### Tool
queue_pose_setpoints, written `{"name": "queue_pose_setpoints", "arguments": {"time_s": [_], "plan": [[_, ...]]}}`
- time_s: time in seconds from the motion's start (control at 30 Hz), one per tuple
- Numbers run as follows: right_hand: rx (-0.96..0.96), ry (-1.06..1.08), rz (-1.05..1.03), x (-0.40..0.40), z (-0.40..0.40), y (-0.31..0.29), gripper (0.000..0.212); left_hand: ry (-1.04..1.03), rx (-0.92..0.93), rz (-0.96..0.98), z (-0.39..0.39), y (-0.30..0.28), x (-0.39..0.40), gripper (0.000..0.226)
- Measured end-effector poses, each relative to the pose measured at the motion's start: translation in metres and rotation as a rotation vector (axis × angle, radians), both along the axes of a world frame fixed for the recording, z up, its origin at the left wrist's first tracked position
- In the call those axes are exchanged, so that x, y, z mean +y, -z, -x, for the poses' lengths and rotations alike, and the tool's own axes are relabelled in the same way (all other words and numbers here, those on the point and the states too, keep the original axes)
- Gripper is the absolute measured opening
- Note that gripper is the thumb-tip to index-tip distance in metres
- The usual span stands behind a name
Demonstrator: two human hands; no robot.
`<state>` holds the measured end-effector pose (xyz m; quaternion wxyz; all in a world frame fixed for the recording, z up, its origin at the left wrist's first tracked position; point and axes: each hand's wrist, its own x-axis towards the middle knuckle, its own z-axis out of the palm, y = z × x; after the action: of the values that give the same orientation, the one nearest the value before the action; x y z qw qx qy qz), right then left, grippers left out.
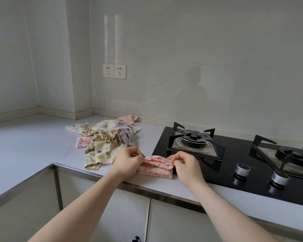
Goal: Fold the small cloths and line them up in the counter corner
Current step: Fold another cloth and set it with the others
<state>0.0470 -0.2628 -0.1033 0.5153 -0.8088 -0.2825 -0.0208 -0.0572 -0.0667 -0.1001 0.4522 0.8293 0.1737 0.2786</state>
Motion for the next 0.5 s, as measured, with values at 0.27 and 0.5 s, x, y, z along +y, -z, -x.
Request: {"name": "queue_pose_setpoints", "arguments": {"time_s": [0.27,0.5], "plan": [[-0.039,0.026,0.048,0.0004,0.0045,-0.0008,0.024,-0.028,0.091,-0.23,-0.0012,0.0016,-0.0043,0.054],[-0.093,0.061,0.048,0.0038,0.0064,0.0028,0.03,-0.134,0.158,-0.375,-0.0078,0.007,-0.0056,0.064]]}}
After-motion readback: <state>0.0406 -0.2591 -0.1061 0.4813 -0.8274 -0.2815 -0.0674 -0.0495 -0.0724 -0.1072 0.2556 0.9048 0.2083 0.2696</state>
